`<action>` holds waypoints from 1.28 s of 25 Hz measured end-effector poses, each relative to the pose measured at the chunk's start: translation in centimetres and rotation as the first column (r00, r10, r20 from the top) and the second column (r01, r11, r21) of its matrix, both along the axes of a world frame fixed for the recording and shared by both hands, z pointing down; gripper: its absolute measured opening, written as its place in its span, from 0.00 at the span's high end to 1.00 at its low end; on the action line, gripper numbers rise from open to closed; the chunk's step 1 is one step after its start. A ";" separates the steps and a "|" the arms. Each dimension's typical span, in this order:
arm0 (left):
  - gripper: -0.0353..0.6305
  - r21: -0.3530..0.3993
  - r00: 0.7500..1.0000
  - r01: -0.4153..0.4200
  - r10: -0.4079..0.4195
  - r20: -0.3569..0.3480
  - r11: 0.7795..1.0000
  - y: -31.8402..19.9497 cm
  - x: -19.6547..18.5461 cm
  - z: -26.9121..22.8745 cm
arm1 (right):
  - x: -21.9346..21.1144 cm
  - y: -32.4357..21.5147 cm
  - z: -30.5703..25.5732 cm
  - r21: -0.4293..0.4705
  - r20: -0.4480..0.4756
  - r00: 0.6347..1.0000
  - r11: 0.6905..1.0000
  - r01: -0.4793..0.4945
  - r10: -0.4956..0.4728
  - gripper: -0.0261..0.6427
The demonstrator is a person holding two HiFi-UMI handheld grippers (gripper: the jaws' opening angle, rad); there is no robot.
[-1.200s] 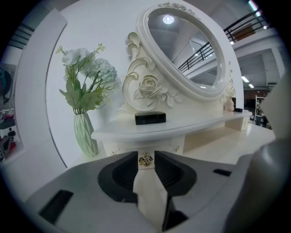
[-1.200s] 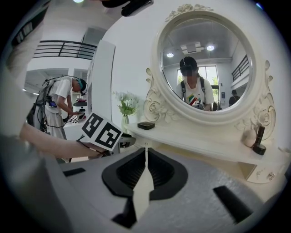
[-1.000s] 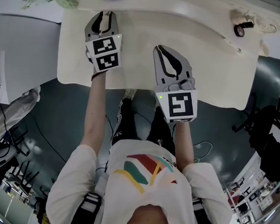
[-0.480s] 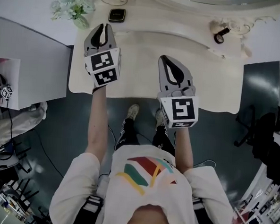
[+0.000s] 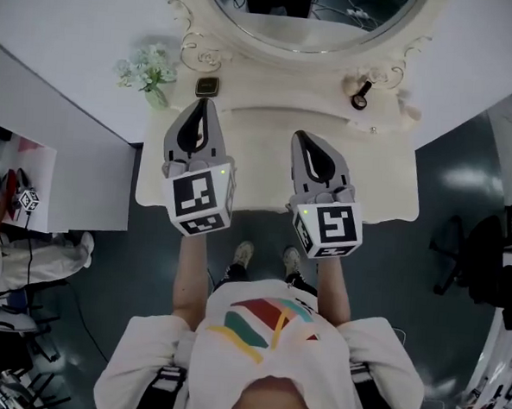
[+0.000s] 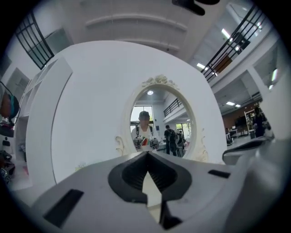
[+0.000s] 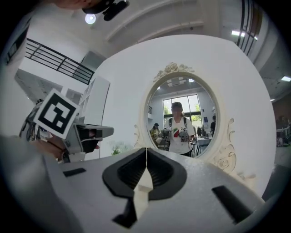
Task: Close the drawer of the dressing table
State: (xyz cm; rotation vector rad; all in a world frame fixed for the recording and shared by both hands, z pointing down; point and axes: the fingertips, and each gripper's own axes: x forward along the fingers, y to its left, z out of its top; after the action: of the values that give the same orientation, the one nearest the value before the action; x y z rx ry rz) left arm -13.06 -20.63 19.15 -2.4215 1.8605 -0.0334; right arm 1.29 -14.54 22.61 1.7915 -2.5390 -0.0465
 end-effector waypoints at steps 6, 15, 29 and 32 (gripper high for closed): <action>0.94 0.096 0.997 -0.066 0.069 -0.030 0.993 6.7 2.8 -3.8 | 1.7 3.8 -3.9 0.098 -0.006 1.000 0.995 -0.014 0.014 0.96; 0.94 0.070 0.987 -0.149 0.153 -0.055 0.986 12.0 6.3 -0.9 | 2.8 7.7 -3.1 0.099 -0.030 0.998 0.994 -0.045 0.048 0.96; 0.94 0.075 0.983 -0.177 0.180 -0.026 0.981 12.7 7.2 0.8 | 2.5 9.1 -1.1 0.060 -0.030 0.999 0.998 -0.031 0.033 0.96; 0.94 0.077 0.985 -0.171 0.173 -0.024 0.982 12.7 7.0 0.7 | 2.6 9.1 -0.8 0.042 -0.021 0.999 0.999 -0.030 0.031 0.96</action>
State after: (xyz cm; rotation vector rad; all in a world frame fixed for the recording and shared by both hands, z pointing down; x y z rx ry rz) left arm -6.10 -7.90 19.90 -2.5341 1.6252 0.0833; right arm 3.91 -5.41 21.82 1.8334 -2.5139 -0.1174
